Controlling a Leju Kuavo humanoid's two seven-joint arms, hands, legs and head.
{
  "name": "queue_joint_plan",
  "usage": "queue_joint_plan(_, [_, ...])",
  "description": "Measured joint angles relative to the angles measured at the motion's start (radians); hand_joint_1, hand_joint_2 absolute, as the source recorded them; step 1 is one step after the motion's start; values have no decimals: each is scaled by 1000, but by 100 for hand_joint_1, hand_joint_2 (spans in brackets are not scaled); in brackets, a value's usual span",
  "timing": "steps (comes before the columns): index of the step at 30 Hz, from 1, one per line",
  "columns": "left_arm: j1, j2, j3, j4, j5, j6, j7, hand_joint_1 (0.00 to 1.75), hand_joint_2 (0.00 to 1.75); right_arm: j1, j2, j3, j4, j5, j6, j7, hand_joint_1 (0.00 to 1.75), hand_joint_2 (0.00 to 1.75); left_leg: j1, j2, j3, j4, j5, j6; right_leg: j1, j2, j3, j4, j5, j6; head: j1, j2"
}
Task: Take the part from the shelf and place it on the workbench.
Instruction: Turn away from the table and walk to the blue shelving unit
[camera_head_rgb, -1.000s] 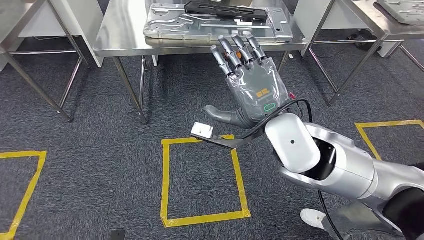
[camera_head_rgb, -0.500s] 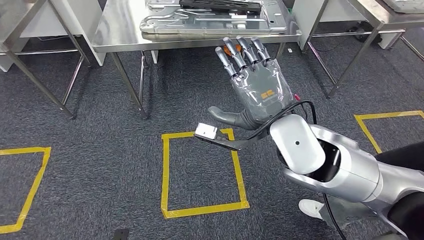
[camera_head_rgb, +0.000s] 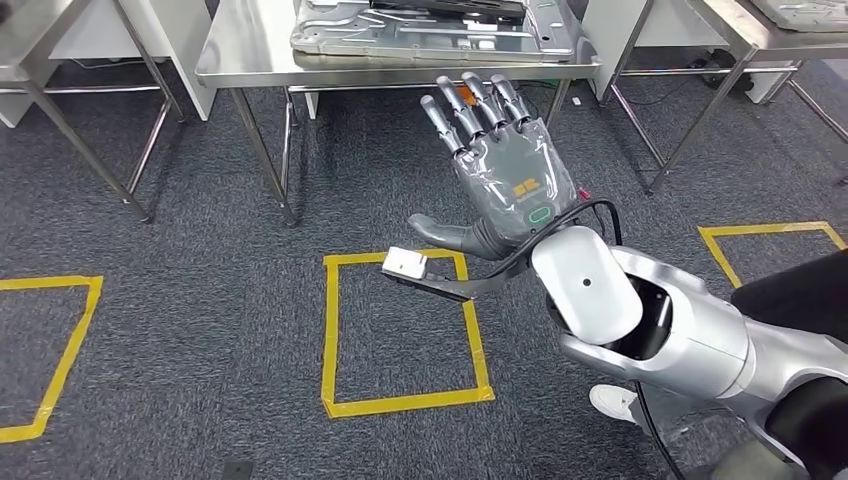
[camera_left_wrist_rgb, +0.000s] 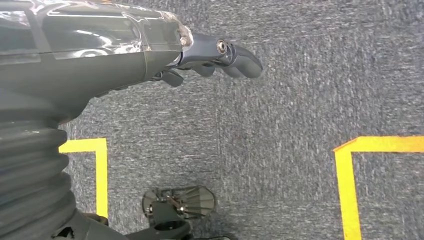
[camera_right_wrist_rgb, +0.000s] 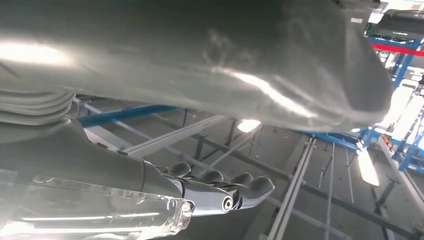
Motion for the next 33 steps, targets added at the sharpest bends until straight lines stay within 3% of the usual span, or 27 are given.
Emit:
queue_joint_plan(2, [0,0,0,0,0,0,0,0,175,4,-1,0,0,1,0,0,0,0,0,1,-19,0,16,9,-2,3,-43,134,-93,9,5,0])
queue_joint_plan(3, [0,0,0,0,0,0,0,0,175,8,-1,0,0,0,1,0,0,0,-1,1,-29,0,24,10,-2,3,-59,197,-123,11,7,0])
queue_joint_plan(4, [1,0,0,0,0,0,0,0,175,11,-1,0,0,0,3,0,0,0,-2,1,-39,0,32,10,-2,4,-64,234,-134,12,9,0])
queue_joint_plan(5, [2,1,0,0,0,0,0,0,175,14,-1,0,0,-1,5,0,0,0,-4,1,-49,1,39,10,-2,4,-50,235,-125,11,12,0])
queue_joint_plan(6, [2,1,0,0,0,0,0,0,175,15,-1,0,0,-1,6,0,0,0,-5,1,-57,1,46,9,-1,4,-21,199,-101,9,14,0])
queue_joint_plan(8, [2,0,0,0,0,0,0,0,175,14,0,-4,0,-1,7,0,0,0,-9,2,-69,1,57,6,0,5,77,49,-51,0,18,0])
queue_joint_plan(10, [2,0,0,0,0,1,-1,0,175,13,0,-12,-2,2,7,0,0,0,-12,4,-77,3,69,-2,3,7,144,-65,-34,-8,20,0])
queue_joint_plan(13, [2,0,0,0,0,1,-1,0,175,14,0,-19,-3,10,5,0,0,0,-13,9,-88,8,78,-17,4,6,145,-88,-28,-20,21,0])
queue_joint_plan(15, [2,0,0,0,0,1,-1,0,175,15,1,-22,-3,15,3,0,0,0,-11,10,-111,55,35,-27,1,2,135,-93,-14,-35,14,0])
queue_joint_plan(17, [2,0,0,0,0,1,-1,0,175,16,1,-23,-3,18,2,0,0,0,-5,8,-162,185,-56,-37,1,1,116,-93,2,-44,5,0])
queue_joint_plan(19, [3,0,0,0,0,1,-1,0,175,17,1,-23,-2,18,2,0,0,0,0,6,-201,312,-114,-44,2,0,91,-87,16,-45,0,0])
queue_joint_plan(20, [3,0,0,0,0,1,-1,0,131,18,2,-23,-3,18,2,0,0,0,2,5,-196,326,-112,-46,2,0,79,-83,23,-43,-1,0])
queue_joint_plan(21, [3,0,0,0,0,1,-1,0,87,19,2,-23,-3,18,2,0,0,0,2,5,-169,299,-91,-46,2,-1,68,-80,28,-41,-2,0])
queue_joint_plan(23, [3,0,0,0,0,1,-1,0,0,20,2,-23,-3,19,2,0,0,0,3,5,-70,162,-42,-41,2,-1,52,-73,35,-35,-2,0])
queue_joint_plan(25, [2,1,0,0,3,1,-10,0,0,19,2,-24,-4,19,-1,0,0,0,1,3,7,44,-27,-34,3,-2,42,-66,43,-26,-2,0])
queue_joint_plan(26, [1,1,0,0,5,1,-15,0,0,19,3,-24,-5,18,-4,0,0,0,0,2,21,19,-30,-31,3,-3,38,-64,47,-22,-2,0])
queue_joint_plan(29, [4,6,0,0,14,0,-28,0,0,17,14,-23,-5,18,-14,0,0,0,-1,3,13,6,-19,-10,0,-3,29,-59,53,-6,-1,0])
queue_joint_plan(31, [5,10,0,0,16,-1,-32,0,0,14,22,-22,-3,19,-25,0,0,0,1,5,2,2,-5,6,-1,0,-2,5,3,4,2,0])
queue_joint_plan(33, [5,13,0,0,16,-3,-34,0,0,13,31,-18,1,19,-36,0,0,0,0,6,-13,3,7,13,-2,2,-56,146,-79,11,6,0])
